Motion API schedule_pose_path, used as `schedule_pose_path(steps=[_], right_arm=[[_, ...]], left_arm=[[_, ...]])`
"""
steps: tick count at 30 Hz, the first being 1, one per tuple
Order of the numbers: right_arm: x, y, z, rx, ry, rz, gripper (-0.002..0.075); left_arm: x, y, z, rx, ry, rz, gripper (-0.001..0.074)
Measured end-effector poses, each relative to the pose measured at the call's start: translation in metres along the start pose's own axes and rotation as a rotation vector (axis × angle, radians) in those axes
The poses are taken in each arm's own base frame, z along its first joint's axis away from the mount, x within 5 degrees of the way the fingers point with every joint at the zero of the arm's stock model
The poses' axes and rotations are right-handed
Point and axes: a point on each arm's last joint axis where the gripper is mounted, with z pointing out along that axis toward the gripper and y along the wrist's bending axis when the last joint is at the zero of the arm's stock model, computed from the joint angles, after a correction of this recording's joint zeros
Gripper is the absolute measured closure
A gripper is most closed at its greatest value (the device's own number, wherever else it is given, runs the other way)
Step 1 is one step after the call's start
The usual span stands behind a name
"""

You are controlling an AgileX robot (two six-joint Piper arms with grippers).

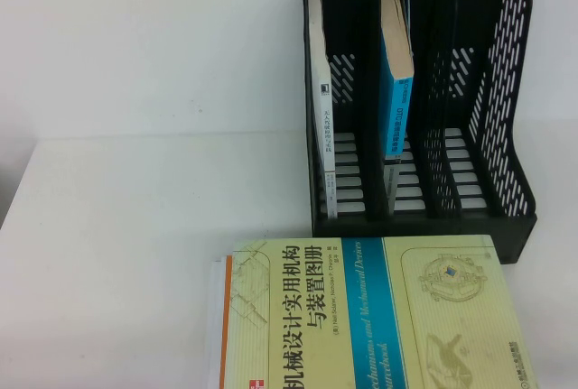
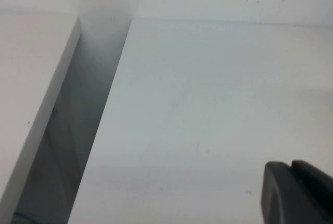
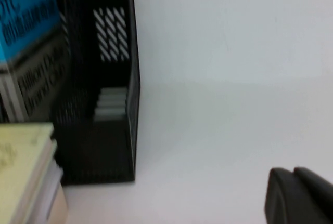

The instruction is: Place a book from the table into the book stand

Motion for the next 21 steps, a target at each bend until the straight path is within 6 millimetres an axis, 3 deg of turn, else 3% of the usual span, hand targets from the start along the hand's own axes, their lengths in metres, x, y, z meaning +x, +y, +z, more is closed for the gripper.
schedule_pose_path(steps=[4,14,21], right_arm=[[-0.01,0.002,-0.001,-0.017,-0.114,0.0,0.0729],[-0.043,0.007,-0.011,-0.075,-0.495,-0.006,0.0729],[-0.054,0.008,-0.018,-0.12,-0.631,0.061,0.0729]], left_arm=[[-0.005,-0.001,0.001,0.011,-0.082,0.0,0.0738],[-0.047,-0.006,-0.013,0.077,-0.567,0.0,0.0738],[-0.06,-0.008,-0.024,0.103,-0.756,0.0,0.0738]])
